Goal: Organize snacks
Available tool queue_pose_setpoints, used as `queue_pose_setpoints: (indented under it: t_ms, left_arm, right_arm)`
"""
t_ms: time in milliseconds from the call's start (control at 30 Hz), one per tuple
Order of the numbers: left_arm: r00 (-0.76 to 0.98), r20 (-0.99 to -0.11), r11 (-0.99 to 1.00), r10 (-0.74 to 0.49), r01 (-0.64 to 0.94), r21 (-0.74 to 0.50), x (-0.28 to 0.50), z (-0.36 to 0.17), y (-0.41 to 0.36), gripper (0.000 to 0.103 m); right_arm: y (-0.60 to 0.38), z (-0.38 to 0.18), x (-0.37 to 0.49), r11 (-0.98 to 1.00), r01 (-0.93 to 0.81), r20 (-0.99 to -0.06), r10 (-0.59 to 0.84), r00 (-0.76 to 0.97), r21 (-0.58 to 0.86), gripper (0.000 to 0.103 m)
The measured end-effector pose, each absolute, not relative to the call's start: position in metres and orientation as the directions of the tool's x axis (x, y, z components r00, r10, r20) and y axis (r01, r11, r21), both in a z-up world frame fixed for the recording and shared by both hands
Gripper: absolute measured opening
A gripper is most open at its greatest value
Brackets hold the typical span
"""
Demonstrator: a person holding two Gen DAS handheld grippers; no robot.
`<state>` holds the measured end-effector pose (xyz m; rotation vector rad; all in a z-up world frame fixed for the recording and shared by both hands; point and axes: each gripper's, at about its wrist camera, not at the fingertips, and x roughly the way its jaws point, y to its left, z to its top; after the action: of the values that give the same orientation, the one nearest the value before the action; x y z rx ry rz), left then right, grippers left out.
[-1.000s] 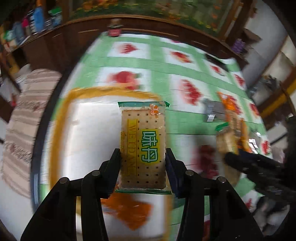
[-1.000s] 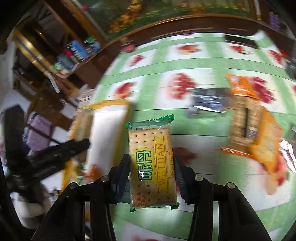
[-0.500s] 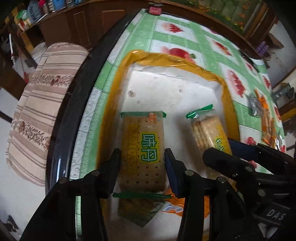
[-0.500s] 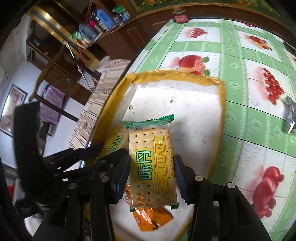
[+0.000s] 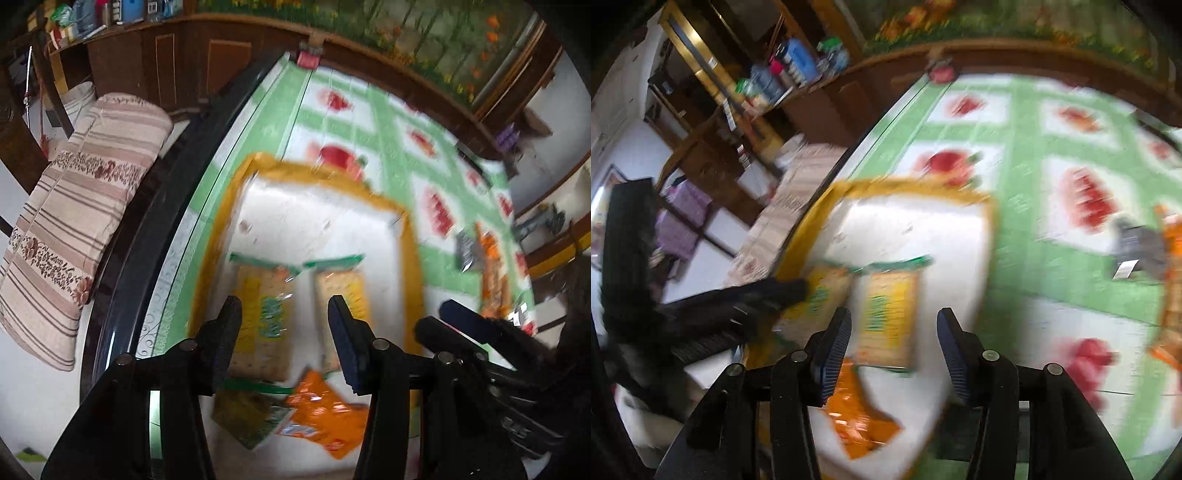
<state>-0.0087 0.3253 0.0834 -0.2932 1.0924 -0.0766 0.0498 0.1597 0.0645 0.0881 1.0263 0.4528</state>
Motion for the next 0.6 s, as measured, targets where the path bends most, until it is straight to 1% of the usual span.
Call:
queue_pose_setpoints:
  t_ms: [33, 67, 200, 300, 367, 600]
  left_arm:
    - [0.474, -0.855, 0.957, -0.212, -0.079, -0.281, -0.010, 0.089, 0.323, 0.047]
    - [0.484, -0.847, 0.954, -0.220, -0.074, -0.290, -0.012, 0.093, 0.320, 0.047]
    - [0.499, -0.825, 0.947, -0.265, -0.028, -0.321, -0.018, 0.107, 0.293, 0.049]
    - [0.486, -0.822, 0.945, -0.296, 0.024, -0.326, -0.023, 0.110, 0.267, 0.049]
    - [0.469, -0.826, 0.944, -0.312, 0.053, -0.327, -0.026, 0.109, 0.250, 0.049]
    - [0.408, -0.840, 0.932, -0.358, 0.110, -0.345, -0.040, 0.102, 0.194, 0.049]
  right_arm:
    - [0.152, 0.067, 0.046, 0.915, -0.309, -0.798, 0.383, 0.464, 0.260, 0.064]
    - [0.138, 0.067, 0.042, 0.925, -0.287, -0.792, 0.364, 0.491, 0.247, 0.076]
    - [0.067, 0.050, 0.038, 0.939, -0.124, -0.821, 0.341, 0.458, 0.321, 0.075]
    - [0.010, 0.039, 0.028, 0.946, -0.002, -0.839, 0.289, 0.462, 0.325, 0.075]
    - [-0.018, 0.035, 0.021, 0.948, 0.047, -0.846, 0.256, 0.468, 0.314, 0.075]
    - [-0.101, 0.027, -0.006, 0.930, 0.175, -0.853, 0.207, 0.479, 0.324, 0.075]
